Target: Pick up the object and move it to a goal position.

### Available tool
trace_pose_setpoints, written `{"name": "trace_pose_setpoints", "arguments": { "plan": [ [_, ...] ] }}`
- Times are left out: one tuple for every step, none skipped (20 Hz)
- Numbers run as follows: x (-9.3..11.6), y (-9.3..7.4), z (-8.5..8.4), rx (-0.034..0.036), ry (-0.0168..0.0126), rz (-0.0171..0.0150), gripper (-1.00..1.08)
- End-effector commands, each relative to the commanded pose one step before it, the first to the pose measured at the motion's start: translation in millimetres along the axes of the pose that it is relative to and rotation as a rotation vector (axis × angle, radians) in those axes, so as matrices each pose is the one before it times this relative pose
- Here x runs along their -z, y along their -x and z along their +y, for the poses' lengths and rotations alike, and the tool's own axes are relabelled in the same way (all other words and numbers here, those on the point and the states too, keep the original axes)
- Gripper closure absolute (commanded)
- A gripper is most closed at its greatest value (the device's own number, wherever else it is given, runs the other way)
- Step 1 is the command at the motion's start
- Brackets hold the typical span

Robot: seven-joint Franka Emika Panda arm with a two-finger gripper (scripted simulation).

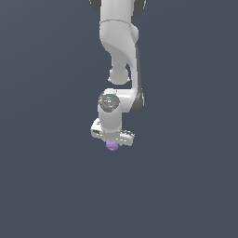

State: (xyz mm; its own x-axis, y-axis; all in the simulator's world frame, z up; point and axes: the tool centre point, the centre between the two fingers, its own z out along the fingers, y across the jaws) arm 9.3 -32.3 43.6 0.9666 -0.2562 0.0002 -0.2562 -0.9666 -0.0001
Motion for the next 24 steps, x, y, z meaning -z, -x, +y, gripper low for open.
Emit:
{"name": "trace_pose_setpoints", "arguments": {
  "plan": [
    [1.68,11.63,-1.43,0.00029,-0.00015,0.00032,1.08],
    [0.72,5.49,-0.60,0.00000,0.00000,0.00000,1.08],
    [0.77,5.90,-0.64,0.00000,0.00000,0.00000,1.08],
    [0.83,6.32,-0.69,0.00000,0.00000,0.00000,1.08],
    [0.88,6.70,-0.74,0.00000,0.00000,0.00000,1.08],
    [0.90,6.82,-0.76,0.00000,0.00000,0.00000,1.08],
    [0.91,6.92,-0.77,0.00000,0.00000,0.00000,1.08],
    [0.93,7.01,-0.79,0.00000,0.00000,0.00000,1.08],
    [0.94,7.11,-0.81,0.00000,0.00000,0.00000,1.08],
    [0.95,7.20,-0.82,0.00000,0.00000,0.00000,1.08],
    [0.97,7.29,-0.84,0.00000,0.00000,0.00000,1.08],
    [0.98,7.39,-0.86,0.00000,0.00000,0.00000,1.08],
    [0.99,7.40,-0.88,0.00000,0.00000,0.00000,1.08],
    [0.96,7.14,-0.86,0.00000,0.00000,0.00000,1.08],
    [0.92,6.82,-0.83,0.00000,0.00000,0.00000,1.08],
    [0.88,6.50,-0.80,0.00000,0.00000,0.00000,1.08],
    [0.84,6.16,-0.78,0.00000,0.00000,0.00000,1.08],
    [0.79,5.82,-0.74,0.00000,0.00000,0.00000,1.08],
    [0.75,5.46,-0.71,0.00000,0.00000,0.00000,1.08],
    [0.71,5.10,-0.68,0.00000,0.00000,0.00000,1.08],
    [0.34,4.72,-0.76,0.00023,0.00012,-0.00064,1.08],
    [0.61,4.34,-0.61,0.00000,0.00000,0.00000,1.08],
    [0.56,3.95,-0.57,0.00000,0.00000,0.00000,1.08],
    [0.51,3.55,-0.53,0.00000,0.00000,0.00000,1.08]
  ]
}}
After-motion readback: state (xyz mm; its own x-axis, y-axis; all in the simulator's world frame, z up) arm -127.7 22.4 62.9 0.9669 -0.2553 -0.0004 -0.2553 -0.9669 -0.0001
